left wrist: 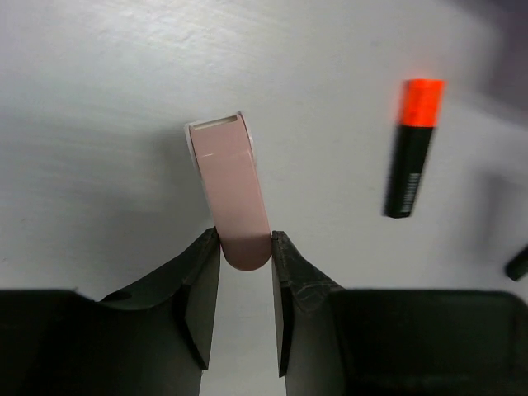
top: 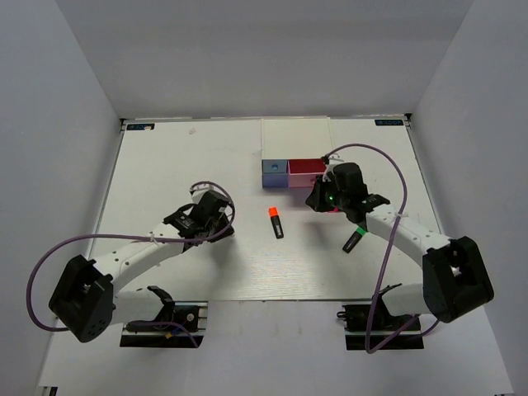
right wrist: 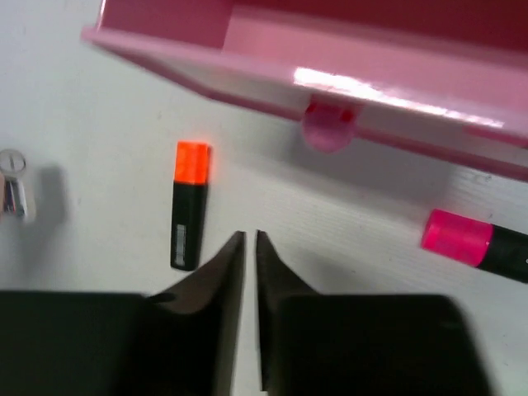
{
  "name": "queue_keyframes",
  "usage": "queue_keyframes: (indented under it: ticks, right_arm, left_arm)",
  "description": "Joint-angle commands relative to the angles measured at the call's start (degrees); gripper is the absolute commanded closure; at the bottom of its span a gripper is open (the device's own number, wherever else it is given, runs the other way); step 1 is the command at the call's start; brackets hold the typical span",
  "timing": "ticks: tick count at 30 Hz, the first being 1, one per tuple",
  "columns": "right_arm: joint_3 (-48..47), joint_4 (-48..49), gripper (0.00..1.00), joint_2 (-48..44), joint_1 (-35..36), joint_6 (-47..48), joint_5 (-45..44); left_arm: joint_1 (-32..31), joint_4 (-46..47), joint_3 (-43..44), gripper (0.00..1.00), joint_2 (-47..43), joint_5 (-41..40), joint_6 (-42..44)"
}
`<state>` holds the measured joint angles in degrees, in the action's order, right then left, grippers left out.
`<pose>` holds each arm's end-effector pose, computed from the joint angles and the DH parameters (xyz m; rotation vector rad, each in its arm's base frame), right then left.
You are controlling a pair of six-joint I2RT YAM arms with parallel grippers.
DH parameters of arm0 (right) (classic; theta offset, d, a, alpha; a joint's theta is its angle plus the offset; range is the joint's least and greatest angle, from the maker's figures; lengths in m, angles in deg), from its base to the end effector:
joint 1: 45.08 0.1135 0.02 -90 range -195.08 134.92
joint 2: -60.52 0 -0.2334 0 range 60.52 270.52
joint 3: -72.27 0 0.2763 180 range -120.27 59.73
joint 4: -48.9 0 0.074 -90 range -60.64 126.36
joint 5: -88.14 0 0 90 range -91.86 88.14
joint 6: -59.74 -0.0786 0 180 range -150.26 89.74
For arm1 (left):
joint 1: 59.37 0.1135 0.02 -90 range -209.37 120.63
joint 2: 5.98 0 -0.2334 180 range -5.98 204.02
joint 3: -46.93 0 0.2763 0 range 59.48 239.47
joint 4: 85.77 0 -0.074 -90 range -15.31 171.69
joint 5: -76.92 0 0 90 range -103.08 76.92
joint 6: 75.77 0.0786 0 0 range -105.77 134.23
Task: Sort the stationery into containers
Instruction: Grab a piece of stationery with the left arm, then place the stationery into the container
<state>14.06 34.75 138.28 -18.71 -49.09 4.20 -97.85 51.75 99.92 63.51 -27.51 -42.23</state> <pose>0.3166 0.1662 0.1647 -0.2078 2.2010 0.5624 0.2318 -0.1592 0.1250 -0.4923 2.5323 -0.3066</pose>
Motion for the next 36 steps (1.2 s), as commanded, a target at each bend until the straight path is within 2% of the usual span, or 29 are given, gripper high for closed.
queue_keyframes:
  ticks: [1, 4, 10, 12, 17, 23, 30, 36]
  right_arm:
    - [1.9, 2.8, 0.90, -3.6, -0.4, 4.1, 6.1]
    - [3.0, 3.3, 1.00, -5.5, -0.4, 9.1, 12.4]
    - [6.6, 4.3, 1.00, -9.5, -0.8, 20.3, 23.3]
    - [8.2, 4.9, 1.00, -10.7, -0.9, 20.7, 23.9]
    - [9.9, 4.5, 1.00, -12.9, -1.6, 22.0, 22.9]
    - [12.0, 4.7, 1.00, -16.1, -2.2, 22.6, 21.4]
    - [13.9, 5.3, 1.00, -18.8, -3.4, 22.6, 20.2]
    - [15.2, 5.7, 1.00, -19.8, -4.7, 22.3, 19.7]
  left_arm:
    - [-0.4, 8.4, 3.7, 1.00, -2.1, 4.2, 8.4]
    - [-0.4, 14.0, 5.5, 1.00, -2.1, 9.0, 16.3]
    - [-0.4, 22.3, 11.4, 1.00, 0.0, 17.9, 31.9]
    - [-0.4, 23.1, 14.6, 1.00, 2.0, 18.0, 34.7]
    - [-0.4, 27.6, 21.0, 1.00, 4.9, 24.0, 44.0]
    - [-0.4, 31.9, 27.9, 1.00, 12.8, 28.1, 49.6]
    - [-0.4, 37.8, 33.6, 1.00, 23.0, 32.3, 52.2]
    - [-0.4, 39.7, 36.8, 0.92, 27.4, 34.2, 52.8]
